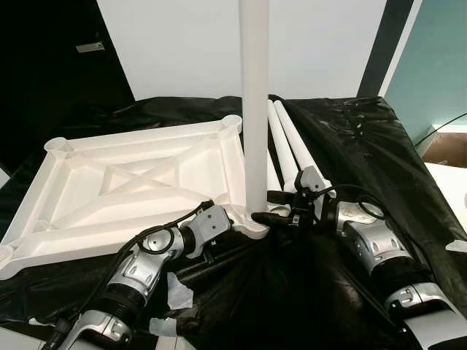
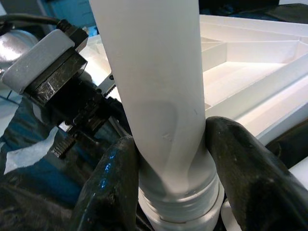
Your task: Building children table
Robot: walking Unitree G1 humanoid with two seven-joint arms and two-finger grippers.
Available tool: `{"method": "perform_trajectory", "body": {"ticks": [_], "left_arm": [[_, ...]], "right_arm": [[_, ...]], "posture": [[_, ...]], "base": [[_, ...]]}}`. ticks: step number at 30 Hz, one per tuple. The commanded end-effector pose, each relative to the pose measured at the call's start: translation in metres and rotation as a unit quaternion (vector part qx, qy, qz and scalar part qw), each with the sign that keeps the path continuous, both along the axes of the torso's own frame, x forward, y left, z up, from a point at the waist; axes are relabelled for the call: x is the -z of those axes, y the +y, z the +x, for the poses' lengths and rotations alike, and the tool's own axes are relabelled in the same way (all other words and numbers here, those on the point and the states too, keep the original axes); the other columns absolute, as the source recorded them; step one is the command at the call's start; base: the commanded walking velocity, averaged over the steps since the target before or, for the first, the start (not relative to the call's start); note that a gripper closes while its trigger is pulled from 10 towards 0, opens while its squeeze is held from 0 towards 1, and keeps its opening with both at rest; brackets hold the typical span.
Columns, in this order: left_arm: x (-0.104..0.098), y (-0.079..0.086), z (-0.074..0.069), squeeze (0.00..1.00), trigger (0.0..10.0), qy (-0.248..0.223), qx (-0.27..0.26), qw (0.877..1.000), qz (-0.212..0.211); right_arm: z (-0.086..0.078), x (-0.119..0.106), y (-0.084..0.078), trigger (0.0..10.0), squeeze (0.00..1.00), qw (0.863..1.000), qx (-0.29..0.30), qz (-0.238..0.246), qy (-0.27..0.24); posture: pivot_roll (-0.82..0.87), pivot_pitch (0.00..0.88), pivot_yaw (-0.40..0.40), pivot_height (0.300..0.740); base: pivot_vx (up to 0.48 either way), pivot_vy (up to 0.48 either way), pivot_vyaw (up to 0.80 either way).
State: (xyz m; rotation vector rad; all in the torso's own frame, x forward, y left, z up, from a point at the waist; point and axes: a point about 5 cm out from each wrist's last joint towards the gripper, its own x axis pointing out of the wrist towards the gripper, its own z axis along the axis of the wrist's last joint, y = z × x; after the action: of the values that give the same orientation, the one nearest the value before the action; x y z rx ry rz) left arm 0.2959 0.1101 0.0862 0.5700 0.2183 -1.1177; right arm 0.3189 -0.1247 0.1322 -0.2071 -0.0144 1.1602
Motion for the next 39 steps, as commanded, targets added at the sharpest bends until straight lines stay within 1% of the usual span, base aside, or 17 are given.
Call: {"method": "perform_trajectory", "body": {"ticks": [1, 3, 5, 6, 7, 11, 14, 20, 21, 23, 24, 29, 33, 34, 35, 38, 39], "left_arm": [[0.027, 0.003, -0.015, 0.0, 10.0, 0.063, 0.007, 0.998, 0.022], [0.027, 0.003, -0.015, 0.0, 10.0, 0.063, 0.007, 0.998, 0.023], [0.026, 0.003, -0.015, 0.0, 10.0, 0.063, 0.006, 0.998, 0.022], [0.026, 0.003, -0.015, 0.0, 10.0, 0.063, 0.006, 0.998, 0.022], [0.026, 0.004, -0.015, 0.0, 10.0, 0.062, 0.006, 0.998, 0.022], [0.026, 0.005, -0.016, 0.0, 10.0, 0.063, 0.006, 0.998, 0.023], [0.028, 0.005, -0.018, 0.0, 10.0, 0.067, 0.009, 0.997, 0.026], [0.029, 0.005, -0.018, 0.0, 10.0, 0.068, 0.012, 0.997, 0.027], [0.029, 0.003, -0.018, 0.0, 10.0, 0.067, 0.013, 0.997, 0.026], [0.028, 0.003, -0.018, 0.0, 10.0, 0.067, 0.013, 0.997, 0.026], [0.028, 0.003, -0.018, 0.0, 10.0, 0.067, 0.013, 0.997, 0.026], [0.031, 0.002, -0.02, 0.0, 10.0, 0.069, 0.012, 0.997, 0.026], [0.031, 0.002, -0.02, 0.0, 10.0, 0.07, 0.012, 0.997, 0.026], [0.031, 0.002, -0.02, 0.0, 10.0, 0.069, 0.012, 0.997, 0.027], [0.03, 0.002, -0.019, 0.0, 10.0, 0.067, 0.011, 0.997, 0.027], [0.03, 0.001, -0.018, 0.0, 10.0, 0.066, 0.011, 0.997, 0.027], [0.029, 0.001, -0.017, 0.0, 10.0, 0.065, 0.01, 0.998, 0.027]], "right_arm": [[-0.001, 0.0, 0.004, 0.0, 0.0, 0.998, 0.04, 0.04, -0.006], [-0.001, 0.002, 0.005, 0.0, 0.0, 0.995, 0.079, 0.067, -0.001], [-0.02, 0.014, 0.007, 0.0, 0.0, 0.983, 0.155, 0.097, -0.031], [-0.02, 0.014, 0.007, 0.0, 0.0, 0.983, 0.155, 0.097, -0.031], [-0.037, 0.022, 0.006, 0.0, 0.0, 0.97, 0.209, 0.116, -0.046], [-0.041, 0.024, 0.005, 0.0, 0.0, 0.961, 0.242, 0.123, -0.053], [-0.036, 0.02, 0.001, 0.0, 0.0, 0.94, 0.307, 0.13, -0.068], [-0.037, 0.019, 0.004, 0.0, 0.0, 0.937, 0.32, 0.118, -0.079], [-0.037, 0.02, 0.006, 10.0, 0.0, 0.942, 0.308, 0.086, -0.099], [-0.036, 0.02, 0.006, 10.0, 0.0, 0.945, 0.302, 0.08, -0.102], [-0.033, 0.017, 0.006, 10.0, 1.0, 0.95, 0.285, 0.088, -0.093], [-0.014, 0.002, 0.004, 10.0, 1.0, 0.965, 0.226, 0.089, -0.095], [-0.012, 0.0, 0.005, 10.0, 1.0, 0.968, 0.216, 0.086, -0.096], [-0.009, -0.006, 0.007, 10.0, 0.0, 0.975, 0.179, 0.083, -0.097], [-0.007, -0.009, 0.01, 10.0, 0.0, 0.983, 0.138, 0.075, -0.091], [-0.006, -0.011, 0.012, 10.0, 0.0, 0.988, 0.108, 0.069, -0.087], [-0.003, -0.006, 0.013, 0.0, 0.0, 0.997, 0.052, 0.057, -0.024]], "posture": [[0.07, 0.0, 0.04, 0.74], [0.07, 0.0, 0.04, 0.74], [0.07, 0.0, 0.036, 0.74], [0.07, 0.0, 0.036, 0.74], [0.07, 0.0, 0.038, 0.74], [0.07, 0.0, 0.038, 0.74], [0.07, 0.0, 0.041, 0.74], [0.06, 0.0, 0.048, 0.74], [0.06, 0.0, 0.045, 0.74], [0.06, 0.0, 0.045, 0.74], [0.06, 0.0, 0.042, 0.74], [0.06, 0.0, 0.038, 0.74], [0.06, 0.0, 0.038, 0.74], [0.07, 0.0, 0.03, 0.74], [0.07, 0.0, 0.03, 0.74], [0.07, 0.0, 0.03, 0.74], [0.07, 0.0, 0.028, 0.74]], "base": [[0.0, 0.0, 0.0], [0.0, 0.0, 0.0], [0.0, 0.0, 0.0], [0.0, 0.0, 0.0], [0.0, 0.0, 0.0], [0.0, 0.0, 0.0], [0.0, 0.0, 0.0], [0.0, 0.0, 0.0], [0.0, 0.0, 0.0], [0.0, 0.0, 0.0], [0.0, 0.0, 0.0], [0.0, 0.0, 0.0], [0.0, 0.0, 0.0], [0.0, 0.0, 0.0], [0.0, 0.0, 0.0], [0.0, 0.0, 0.0], [0.0, 0.0, 0.0]]}}
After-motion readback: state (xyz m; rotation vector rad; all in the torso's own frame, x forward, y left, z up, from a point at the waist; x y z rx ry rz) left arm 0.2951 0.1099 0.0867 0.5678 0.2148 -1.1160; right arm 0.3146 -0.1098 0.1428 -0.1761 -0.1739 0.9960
